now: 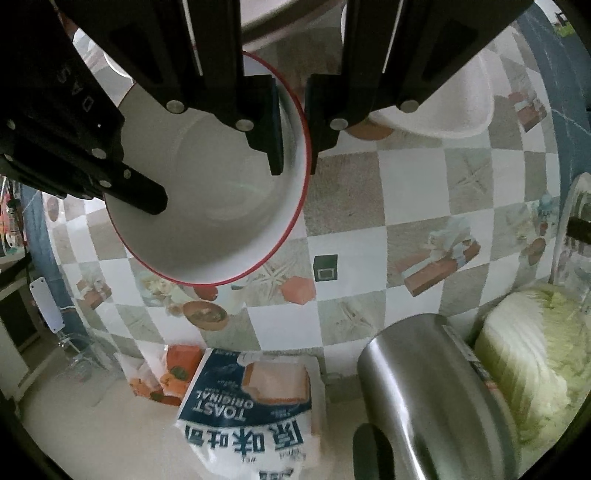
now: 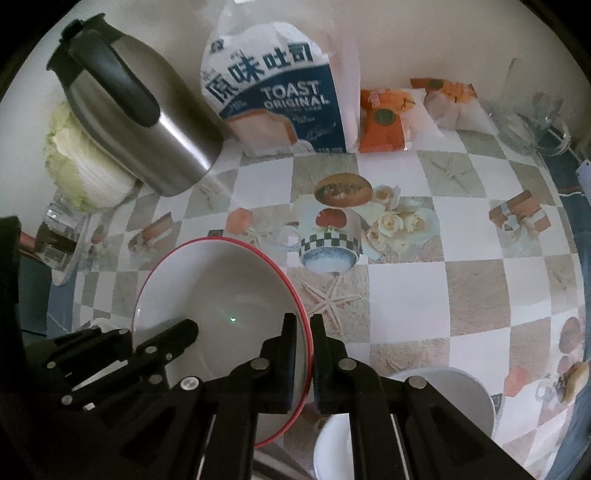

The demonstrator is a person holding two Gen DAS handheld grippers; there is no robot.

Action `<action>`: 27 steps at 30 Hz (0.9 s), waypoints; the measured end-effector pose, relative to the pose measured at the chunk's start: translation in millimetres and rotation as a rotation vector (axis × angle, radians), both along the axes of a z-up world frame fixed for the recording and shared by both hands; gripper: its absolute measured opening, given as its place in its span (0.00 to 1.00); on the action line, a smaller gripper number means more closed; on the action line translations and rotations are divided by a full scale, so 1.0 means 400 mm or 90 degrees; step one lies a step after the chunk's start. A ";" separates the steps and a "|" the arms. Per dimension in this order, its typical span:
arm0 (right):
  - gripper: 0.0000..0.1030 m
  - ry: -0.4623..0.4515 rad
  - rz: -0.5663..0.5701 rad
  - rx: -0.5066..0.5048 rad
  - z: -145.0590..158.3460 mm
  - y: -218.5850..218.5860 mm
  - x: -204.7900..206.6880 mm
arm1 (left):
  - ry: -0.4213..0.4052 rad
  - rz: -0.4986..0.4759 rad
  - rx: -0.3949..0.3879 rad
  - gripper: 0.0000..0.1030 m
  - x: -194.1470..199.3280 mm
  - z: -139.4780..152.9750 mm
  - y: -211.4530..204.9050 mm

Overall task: Organize plates and bowls
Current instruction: 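Lift the red-rimmed bowl and carry it over the steel basin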

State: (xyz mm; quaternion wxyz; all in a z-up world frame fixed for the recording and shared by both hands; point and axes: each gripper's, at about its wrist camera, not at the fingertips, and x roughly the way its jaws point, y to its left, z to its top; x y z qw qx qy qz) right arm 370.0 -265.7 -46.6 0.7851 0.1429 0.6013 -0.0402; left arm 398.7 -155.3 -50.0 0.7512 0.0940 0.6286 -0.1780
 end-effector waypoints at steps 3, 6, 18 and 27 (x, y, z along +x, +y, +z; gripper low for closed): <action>0.08 -0.007 0.000 0.002 0.034 0.007 -0.015 | -0.005 0.002 -0.007 0.10 -0.005 0.035 0.018; 0.08 -0.016 0.000 0.004 0.075 0.015 -0.034 | -0.008 0.006 -0.016 0.10 -0.027 0.080 0.034; 0.08 -0.018 0.007 0.009 0.176 0.072 -0.169 | -0.002 0.021 -0.028 0.10 -0.170 0.167 0.092; 0.08 0.011 0.009 0.018 0.146 0.105 -0.281 | 0.029 0.043 -0.031 0.10 -0.284 0.131 0.130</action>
